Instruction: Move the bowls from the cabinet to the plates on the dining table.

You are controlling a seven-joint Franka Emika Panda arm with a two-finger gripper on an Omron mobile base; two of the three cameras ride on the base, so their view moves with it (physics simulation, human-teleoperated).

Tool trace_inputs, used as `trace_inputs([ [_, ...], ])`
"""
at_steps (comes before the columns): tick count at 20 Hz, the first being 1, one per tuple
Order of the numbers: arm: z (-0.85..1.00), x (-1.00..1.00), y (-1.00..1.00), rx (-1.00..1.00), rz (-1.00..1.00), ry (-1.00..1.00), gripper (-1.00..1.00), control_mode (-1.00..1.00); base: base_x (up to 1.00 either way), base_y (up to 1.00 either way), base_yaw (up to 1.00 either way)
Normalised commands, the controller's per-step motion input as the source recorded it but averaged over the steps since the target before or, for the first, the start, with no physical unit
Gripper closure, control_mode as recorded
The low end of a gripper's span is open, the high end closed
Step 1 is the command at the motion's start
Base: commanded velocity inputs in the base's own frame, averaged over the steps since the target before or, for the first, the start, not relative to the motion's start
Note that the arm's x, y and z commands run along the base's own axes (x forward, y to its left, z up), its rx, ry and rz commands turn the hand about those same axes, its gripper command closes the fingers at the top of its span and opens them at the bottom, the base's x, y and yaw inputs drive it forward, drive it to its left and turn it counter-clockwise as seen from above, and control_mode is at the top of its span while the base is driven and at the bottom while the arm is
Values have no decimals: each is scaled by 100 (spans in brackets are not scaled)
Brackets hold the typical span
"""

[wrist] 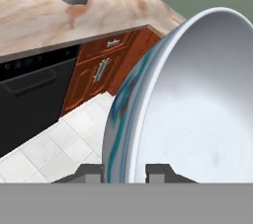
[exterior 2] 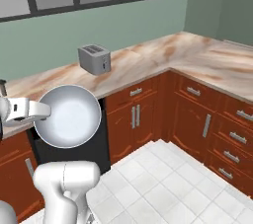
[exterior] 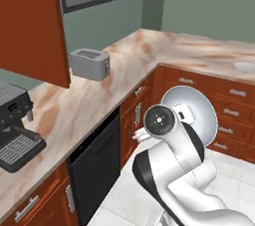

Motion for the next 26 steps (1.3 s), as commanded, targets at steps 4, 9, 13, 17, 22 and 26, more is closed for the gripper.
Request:
trace_inputs([
  [4,0,0,0,0,0,0,100,100,-100,-10,-35],
  [9,0,0,0,0,0,0,100,100,-74,-13,-38],
  [13,0,0,0,0,0,0,100,100,-10,-25,-36],
  [17,0,0,0,0,0,0,100,100,14,-34,-31],
  [22,0,0,0,0,0,0,100,100,59,-46,-29],
  [26,0,0,0,0,0,0,100,100,78,-53,-31],
])
